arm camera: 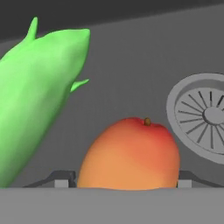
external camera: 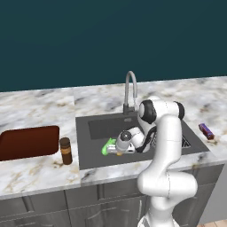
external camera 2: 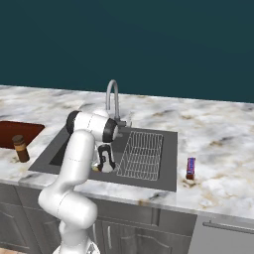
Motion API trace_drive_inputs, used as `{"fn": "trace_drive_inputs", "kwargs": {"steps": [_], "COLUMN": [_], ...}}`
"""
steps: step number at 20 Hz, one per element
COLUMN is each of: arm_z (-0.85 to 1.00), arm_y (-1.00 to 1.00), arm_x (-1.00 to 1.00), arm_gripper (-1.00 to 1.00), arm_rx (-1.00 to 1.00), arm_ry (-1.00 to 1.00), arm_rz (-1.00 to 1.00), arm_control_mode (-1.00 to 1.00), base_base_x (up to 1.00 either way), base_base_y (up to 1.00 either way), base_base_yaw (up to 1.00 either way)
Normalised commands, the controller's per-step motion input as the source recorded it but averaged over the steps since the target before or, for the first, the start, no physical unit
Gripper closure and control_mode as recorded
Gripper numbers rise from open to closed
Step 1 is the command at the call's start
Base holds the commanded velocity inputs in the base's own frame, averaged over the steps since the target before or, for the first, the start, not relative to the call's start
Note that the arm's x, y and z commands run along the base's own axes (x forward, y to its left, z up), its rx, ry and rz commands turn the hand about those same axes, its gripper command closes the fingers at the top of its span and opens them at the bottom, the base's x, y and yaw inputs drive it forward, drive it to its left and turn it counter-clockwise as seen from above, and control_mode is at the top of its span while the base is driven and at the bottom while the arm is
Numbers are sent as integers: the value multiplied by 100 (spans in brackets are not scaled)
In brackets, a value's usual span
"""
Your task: Pick up all produce items and place them in the sink. Turn on the sink faucet to wash them. Then turn the sink off and put them in the tray.
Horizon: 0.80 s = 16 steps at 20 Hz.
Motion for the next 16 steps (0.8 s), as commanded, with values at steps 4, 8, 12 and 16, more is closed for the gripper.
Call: {"fn": "trace_drive_inputs", "kwargs": {"steps": [4, 8, 12, 16], "arm_z": [-3, 12, 58, 75], "arm_y": [10, 5, 3, 6], "arm_x": [5, 0, 0, -1], "arm_gripper": [100, 100, 100, 100], "arm_rx": [0, 0, 0, 0], "arm_ry": [0, -1, -1, -2], "arm_rz": [1, 0, 0, 0], "arm_control_mode": [-100, -100, -100, -100], "base_base_x": [0, 0, 0, 0], "base_base_y": [0, 0, 0, 0], "base_base_yaw": [0, 0, 0, 0]}}
